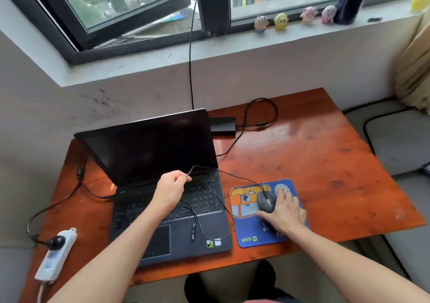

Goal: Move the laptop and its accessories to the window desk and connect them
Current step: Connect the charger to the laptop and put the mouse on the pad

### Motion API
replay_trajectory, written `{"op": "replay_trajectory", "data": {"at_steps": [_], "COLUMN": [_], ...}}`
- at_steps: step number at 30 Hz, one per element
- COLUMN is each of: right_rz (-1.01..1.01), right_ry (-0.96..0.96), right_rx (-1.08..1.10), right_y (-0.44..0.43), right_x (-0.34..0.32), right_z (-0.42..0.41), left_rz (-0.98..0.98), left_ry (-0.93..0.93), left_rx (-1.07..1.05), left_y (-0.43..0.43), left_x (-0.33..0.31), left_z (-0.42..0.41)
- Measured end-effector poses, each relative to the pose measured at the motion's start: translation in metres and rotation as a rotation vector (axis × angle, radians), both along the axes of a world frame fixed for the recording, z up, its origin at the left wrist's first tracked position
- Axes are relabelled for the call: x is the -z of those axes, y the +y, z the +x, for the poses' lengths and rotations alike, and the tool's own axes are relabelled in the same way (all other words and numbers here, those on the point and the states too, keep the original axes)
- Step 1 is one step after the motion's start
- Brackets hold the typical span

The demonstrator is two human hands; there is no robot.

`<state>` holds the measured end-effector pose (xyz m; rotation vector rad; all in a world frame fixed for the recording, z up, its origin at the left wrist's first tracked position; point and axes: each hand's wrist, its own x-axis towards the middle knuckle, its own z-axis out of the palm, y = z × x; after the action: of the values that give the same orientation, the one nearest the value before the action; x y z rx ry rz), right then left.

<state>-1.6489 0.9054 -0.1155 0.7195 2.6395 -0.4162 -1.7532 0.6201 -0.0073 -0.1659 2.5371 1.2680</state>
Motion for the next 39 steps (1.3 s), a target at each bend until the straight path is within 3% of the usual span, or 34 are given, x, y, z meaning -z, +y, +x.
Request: {"op": "replay_trajectory", "data": {"at_steps": [7,10,12,14,21,24,26,30,33,36,39], "right_rz": [-0.206,-0.213,-0.242,-0.368,-0.689,-0.665,-0.575,-0.099,0.036,-0.225,-0.681], "right_ry": [0.466,0.474,0.453,0.480,0.610,0.512,0.406,0.211,0.380,0.553,0.314], "right_rx": [-0.490,-0.786,-0.862,-0.662,0.455,0.649,0.526,-0.025,-0.228,-0.397,-0.461], "right_y": [-0.029,-0.063,-0.073,-0.064,0.042,0.078,0.080,0.041,0.004,-0.032,-0.062], "right_x": [-0.076,-0.094,-0.095,-0.093,-0.087,-0.077,-0.079,-0.108,-0.132,-0.150,-0.157], "right_z": [-0.093,-0.112,-0.118,-0.125,-0.164,-0.159,-0.149,-0.137,-0.137,-0.138,-0.135], "left_rz": [-0.024,0.005,0.020,0.048,0.198,0.163,0.142,0.091,0.057,0.067,0.110], "left_ry": [-0.067,-0.119,-0.140,-0.136,-0.091,-0.068,-0.075,-0.037,0.017,0.047,0.056], "left_rx": [0.230,0.288,0.295,0.256,0.147,0.144,0.127,0.154,0.199,0.222,0.244], "left_y": [0.006,0.008,0.007,0.002,-0.036,-0.051,-0.052,-0.032,-0.016,-0.004,0.004], "left_x": [-0.027,-0.036,-0.041,-0.048,-0.049,-0.048,-0.049,-0.056,-0.066,-0.076,-0.086], "left_z": [0.010,0.013,0.012,0.007,-0.008,-0.017,-0.025,-0.038,-0.045,-0.052,-0.056]}}
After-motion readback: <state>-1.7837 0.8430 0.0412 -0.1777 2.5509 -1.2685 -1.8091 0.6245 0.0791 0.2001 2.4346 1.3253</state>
